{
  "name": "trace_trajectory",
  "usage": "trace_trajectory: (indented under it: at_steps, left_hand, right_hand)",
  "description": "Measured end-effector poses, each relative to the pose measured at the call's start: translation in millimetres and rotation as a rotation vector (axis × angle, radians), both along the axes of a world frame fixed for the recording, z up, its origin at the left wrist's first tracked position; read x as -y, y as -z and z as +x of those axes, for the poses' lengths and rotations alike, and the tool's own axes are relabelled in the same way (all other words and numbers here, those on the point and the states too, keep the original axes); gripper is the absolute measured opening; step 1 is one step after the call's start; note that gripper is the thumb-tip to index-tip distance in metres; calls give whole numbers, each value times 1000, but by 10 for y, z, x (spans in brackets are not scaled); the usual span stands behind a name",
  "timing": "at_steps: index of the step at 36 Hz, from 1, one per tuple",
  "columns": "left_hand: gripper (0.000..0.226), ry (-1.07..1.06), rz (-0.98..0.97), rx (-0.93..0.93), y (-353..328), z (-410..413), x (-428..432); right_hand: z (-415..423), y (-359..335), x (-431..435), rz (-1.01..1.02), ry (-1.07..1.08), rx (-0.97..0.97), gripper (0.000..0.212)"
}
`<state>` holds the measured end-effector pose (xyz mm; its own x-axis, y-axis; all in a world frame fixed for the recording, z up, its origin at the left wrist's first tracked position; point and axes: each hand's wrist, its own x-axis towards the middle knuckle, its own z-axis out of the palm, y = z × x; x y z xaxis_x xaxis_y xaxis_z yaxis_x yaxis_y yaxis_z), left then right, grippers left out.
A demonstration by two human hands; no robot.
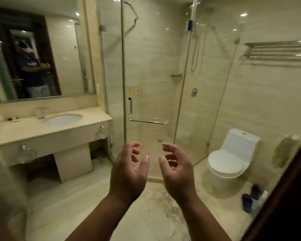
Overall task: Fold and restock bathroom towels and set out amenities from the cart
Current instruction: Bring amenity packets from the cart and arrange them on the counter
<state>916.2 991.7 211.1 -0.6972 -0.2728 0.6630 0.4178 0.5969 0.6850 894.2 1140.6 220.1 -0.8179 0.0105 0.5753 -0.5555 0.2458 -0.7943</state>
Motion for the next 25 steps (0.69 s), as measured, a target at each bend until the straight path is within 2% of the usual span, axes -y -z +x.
trace_trajectory:
  at_steps: [12, 25]
  left_hand:
    - [39, -367, 51, 127, 487, -989, 1621]
    - [42, -763, 142, 182, 651, -2220, 3284]
  right_hand:
    - [-1502, 421, 1812, 46, -325, 95, 32]
    - [-3170, 634, 3865, 88, -716, 188, 32]
